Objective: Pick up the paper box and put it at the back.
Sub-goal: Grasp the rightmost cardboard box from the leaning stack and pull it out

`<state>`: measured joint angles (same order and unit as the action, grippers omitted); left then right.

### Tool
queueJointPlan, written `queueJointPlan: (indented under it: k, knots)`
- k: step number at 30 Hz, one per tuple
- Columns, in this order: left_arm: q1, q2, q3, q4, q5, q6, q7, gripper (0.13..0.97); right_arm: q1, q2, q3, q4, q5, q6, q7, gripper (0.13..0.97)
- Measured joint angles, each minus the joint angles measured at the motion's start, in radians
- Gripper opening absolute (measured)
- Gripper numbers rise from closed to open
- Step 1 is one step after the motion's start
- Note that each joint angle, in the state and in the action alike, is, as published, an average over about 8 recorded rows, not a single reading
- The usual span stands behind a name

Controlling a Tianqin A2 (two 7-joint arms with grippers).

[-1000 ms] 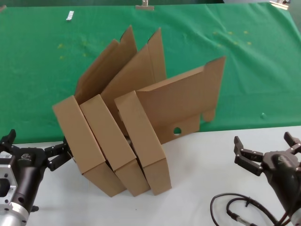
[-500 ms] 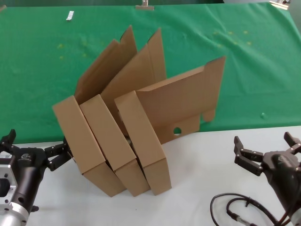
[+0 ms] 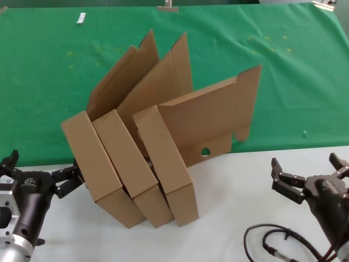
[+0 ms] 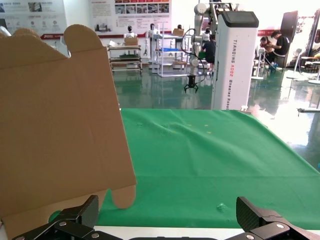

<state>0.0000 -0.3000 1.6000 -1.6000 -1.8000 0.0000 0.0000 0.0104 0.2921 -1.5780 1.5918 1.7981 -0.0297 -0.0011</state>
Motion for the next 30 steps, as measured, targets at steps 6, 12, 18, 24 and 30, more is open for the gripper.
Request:
queueJointPlan:
  k: [6,12,18,24,30]
  knots:
    - [0.000,0.000,0.000,0.000,0.000,0.000,0.000,0.949,-0.005,0.045,0.008,0.003,0.013,-0.021,0.016,0.966]
    - [0.000,0.000,0.000,0.000,0.000,0.000,0.000,0.920,0.009,0.120,0.056,-0.003,0.047,-0.113,0.018,0.966]
    - [0.000,0.000,0.000,0.000,0.000,0.000,0.000,0.845,0.052,0.189,0.105,-0.032,0.103,-0.272,-0.013,0.966]
    - [0.000,0.000,0.000,0.000,0.000,0.000,0.000,0.750,0.109,0.253,0.100,-0.086,0.196,-0.502,-0.037,0.966]
    - [0.000,0.000,0.000,0.000,0.000,0.000,0.000,0.668,0.165,0.330,0.010,-0.143,0.345,-0.763,-0.049,0.966]
